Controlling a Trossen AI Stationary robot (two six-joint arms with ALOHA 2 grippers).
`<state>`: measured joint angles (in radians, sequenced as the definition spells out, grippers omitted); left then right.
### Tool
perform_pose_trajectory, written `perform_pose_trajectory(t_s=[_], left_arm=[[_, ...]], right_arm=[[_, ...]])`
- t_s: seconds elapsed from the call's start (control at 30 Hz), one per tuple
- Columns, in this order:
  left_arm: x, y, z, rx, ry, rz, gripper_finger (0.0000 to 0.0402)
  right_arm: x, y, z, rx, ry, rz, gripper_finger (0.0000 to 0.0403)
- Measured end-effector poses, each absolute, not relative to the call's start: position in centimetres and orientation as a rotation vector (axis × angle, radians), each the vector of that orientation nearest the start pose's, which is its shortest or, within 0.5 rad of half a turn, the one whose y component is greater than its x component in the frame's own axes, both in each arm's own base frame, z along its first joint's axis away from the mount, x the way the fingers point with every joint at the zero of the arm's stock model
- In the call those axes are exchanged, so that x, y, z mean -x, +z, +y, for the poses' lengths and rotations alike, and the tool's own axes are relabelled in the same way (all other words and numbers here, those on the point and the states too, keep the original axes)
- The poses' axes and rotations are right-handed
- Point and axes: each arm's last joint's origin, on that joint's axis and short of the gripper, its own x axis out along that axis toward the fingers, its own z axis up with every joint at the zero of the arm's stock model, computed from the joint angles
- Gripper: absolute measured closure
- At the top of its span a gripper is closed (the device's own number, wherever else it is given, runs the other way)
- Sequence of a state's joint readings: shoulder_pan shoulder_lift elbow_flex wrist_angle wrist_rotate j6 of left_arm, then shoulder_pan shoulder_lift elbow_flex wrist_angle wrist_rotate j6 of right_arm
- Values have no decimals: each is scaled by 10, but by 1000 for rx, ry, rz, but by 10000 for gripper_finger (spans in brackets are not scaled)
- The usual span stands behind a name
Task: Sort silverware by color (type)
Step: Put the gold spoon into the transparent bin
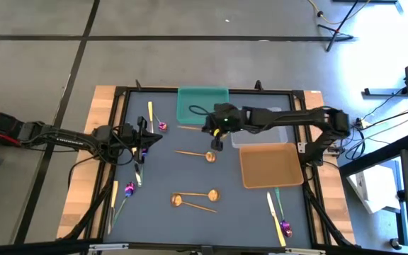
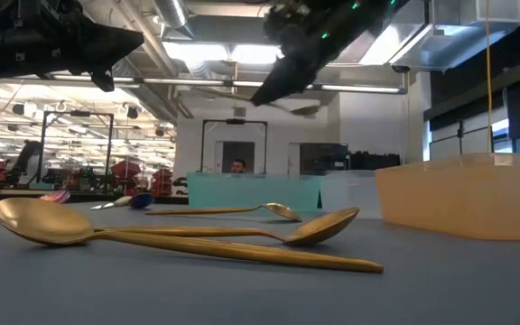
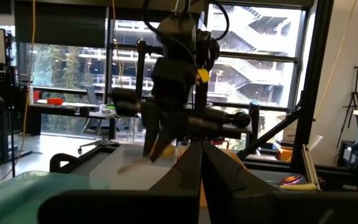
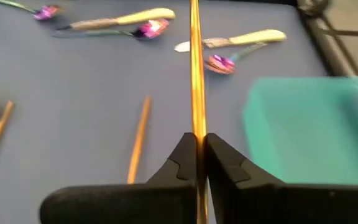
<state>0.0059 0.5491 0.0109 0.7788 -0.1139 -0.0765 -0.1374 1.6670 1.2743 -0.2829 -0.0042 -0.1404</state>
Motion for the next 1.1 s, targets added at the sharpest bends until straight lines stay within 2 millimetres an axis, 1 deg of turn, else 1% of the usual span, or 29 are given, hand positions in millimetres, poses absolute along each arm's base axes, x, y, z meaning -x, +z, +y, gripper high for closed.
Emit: perform_pose_trajectory(t_s=[0.1,0.2,0.3,0.57,0.73,0.87,1.1], left_arm=[[-130,190,4,89,110,-241,398],[-130,190,4,89,110,-239,398],[-130,190,4,89,112,-239,398],[-130,190,4,89,114,-239,398],[-130,189,4,88,108,-235,398],[-130,189,4,88,108,-232,398],[-130,189,4,88,114,-233,398]], right_arm=[[-351,281,-50,107,-131,701,396],[-334,285,-49,114,-161,696,396],[-313,283,-46,112,-187,695,396],[-249,259,-39,66,-261,732,395],[-215,238,-35,41,-279,761,395],[-199,219,-36,59,-339,794,395],[-182,187,-54,42,-526,881,395]])
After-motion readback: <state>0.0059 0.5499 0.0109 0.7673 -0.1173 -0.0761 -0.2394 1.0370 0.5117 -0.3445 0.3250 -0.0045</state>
